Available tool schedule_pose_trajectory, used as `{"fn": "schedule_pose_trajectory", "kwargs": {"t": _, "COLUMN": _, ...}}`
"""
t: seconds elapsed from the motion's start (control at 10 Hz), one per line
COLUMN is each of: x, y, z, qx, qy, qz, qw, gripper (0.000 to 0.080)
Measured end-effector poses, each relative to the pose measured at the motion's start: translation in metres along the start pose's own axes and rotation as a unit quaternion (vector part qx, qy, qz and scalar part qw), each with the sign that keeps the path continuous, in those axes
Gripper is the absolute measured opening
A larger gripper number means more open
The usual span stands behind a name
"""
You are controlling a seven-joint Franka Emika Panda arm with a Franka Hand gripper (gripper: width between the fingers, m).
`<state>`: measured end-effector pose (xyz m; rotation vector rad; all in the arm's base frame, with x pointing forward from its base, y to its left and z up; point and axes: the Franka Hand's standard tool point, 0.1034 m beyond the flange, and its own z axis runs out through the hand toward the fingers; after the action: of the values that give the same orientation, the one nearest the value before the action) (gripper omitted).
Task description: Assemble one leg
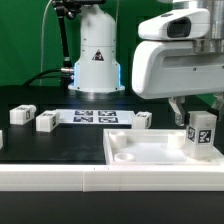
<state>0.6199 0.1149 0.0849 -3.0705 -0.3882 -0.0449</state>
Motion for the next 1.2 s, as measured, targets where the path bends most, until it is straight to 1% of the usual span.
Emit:
{"fn": "schedule_pose_trajectory", "kwargs": {"t": 0.1, "x": 0.0, "y": 0.0, "z": 0.0, "qx": 0.0, "qy": 0.0, "qz": 0.0, "qw": 1.0, "gripper": 0.029}}
{"fn": "schedule_pose_trajectory", "kwargs": {"t": 0.5, "x": 0.0, "y": -0.0007, "z": 0.0001, "qx": 0.0, "qy": 0.0, "qz": 0.03, "qw": 1.0, "gripper": 0.029}}
{"fn": "schedule_pose_trajectory", "kwargs": {"t": 0.6, "x": -0.0002, "y": -0.0041, "z": 0.001, "qx": 0.0, "qy": 0.004, "qz": 0.098, "qw": 0.995, "gripper": 0.029}}
{"fn": "schedule_pose_trajectory", "kwargs": {"t": 0.7, "x": -0.0007, "y": -0.0048, "z": 0.0013, "qx": -0.003, "qy": 0.009, "qz": 0.159, "qw": 0.987, "gripper": 0.029}}
{"fn": "schedule_pose_trajectory", "kwargs": {"t": 0.8, "x": -0.001, "y": -0.0052, "z": 0.0015, "qx": -0.004, "qy": 0.014, "qz": 0.225, "qw": 0.974, "gripper": 0.029}}
{"fn": "schedule_pose_trajectory", "kwargs": {"t": 1.0, "x": -0.0008, "y": -0.0069, "z": 0.0018, "qx": -0.007, "qy": 0.017, "qz": 0.355, "qw": 0.935, "gripper": 0.029}}
{"fn": "schedule_pose_trajectory", "kwargs": {"t": 1.2, "x": -0.0007, "y": -0.008, "z": 0.0024, "qx": -0.012, "qy": 0.02, "qz": 0.453, "qw": 0.891, "gripper": 0.0291}}
